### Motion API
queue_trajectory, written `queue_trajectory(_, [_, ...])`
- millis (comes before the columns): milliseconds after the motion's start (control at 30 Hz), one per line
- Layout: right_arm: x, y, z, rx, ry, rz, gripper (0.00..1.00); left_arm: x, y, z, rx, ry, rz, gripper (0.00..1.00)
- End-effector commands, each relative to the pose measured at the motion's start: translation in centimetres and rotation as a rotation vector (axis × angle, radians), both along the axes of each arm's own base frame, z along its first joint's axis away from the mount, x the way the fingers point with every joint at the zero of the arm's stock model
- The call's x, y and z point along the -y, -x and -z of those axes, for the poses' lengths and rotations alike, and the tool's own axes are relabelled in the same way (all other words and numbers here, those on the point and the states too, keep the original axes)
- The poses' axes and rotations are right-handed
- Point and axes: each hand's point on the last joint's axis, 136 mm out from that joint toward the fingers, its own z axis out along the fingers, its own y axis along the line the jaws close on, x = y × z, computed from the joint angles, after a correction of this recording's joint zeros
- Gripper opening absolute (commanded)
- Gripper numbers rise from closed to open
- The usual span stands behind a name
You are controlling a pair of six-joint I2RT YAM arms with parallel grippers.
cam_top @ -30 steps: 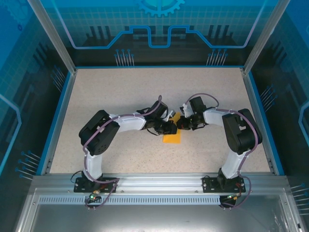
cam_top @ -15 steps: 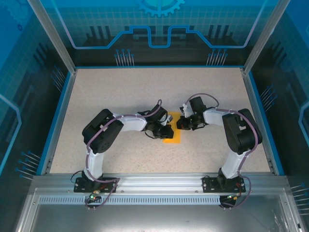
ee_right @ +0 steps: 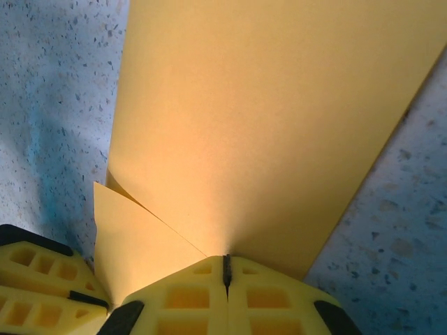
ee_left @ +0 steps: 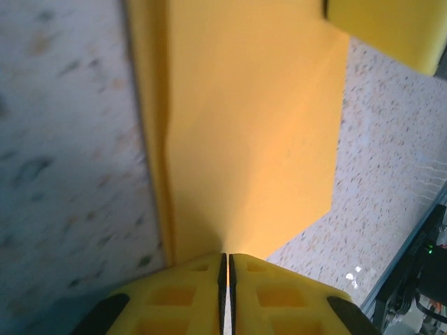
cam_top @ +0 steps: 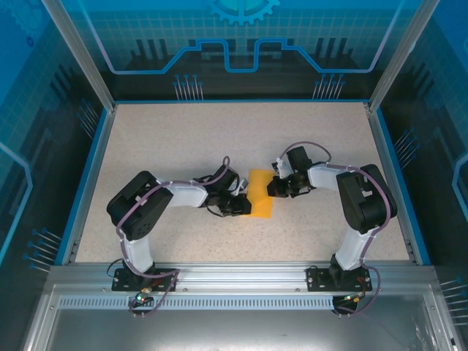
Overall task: Fold a paper plane with a square sheet of paper (fold left side to right side)
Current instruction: Fold the triangle a second time at the center of the table.
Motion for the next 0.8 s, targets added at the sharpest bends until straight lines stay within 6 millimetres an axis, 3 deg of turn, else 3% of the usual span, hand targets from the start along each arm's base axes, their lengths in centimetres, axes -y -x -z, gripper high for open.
queue_trajectory(0, [0.6,0.5,1.1,-0.036,0.043,-0.002,0.04,-1.8,0.7,0.0,-0.045,-0.016,-0.038,0.13])
queue_trajectory(233, [0.3,0.4,0.8,-0.028,0.043,-0.009,0.04,-0.2,-0.4,-3.6,0.011,0.082,-0.001,0.13])
queue_trajectory(533, [-0.1,0.6,0.5,-0.026,0.038,-0.018,0.03,0.5,-1.6,-0.8,-0.028,0.03,0.008,0.14])
queue_trajectory(767, [-0.7,0.1,-2.3,0.036,0.007,-0.024,0.04,-0.5,-0.5,1.3,-0.054,-0.067,0.02,0.13])
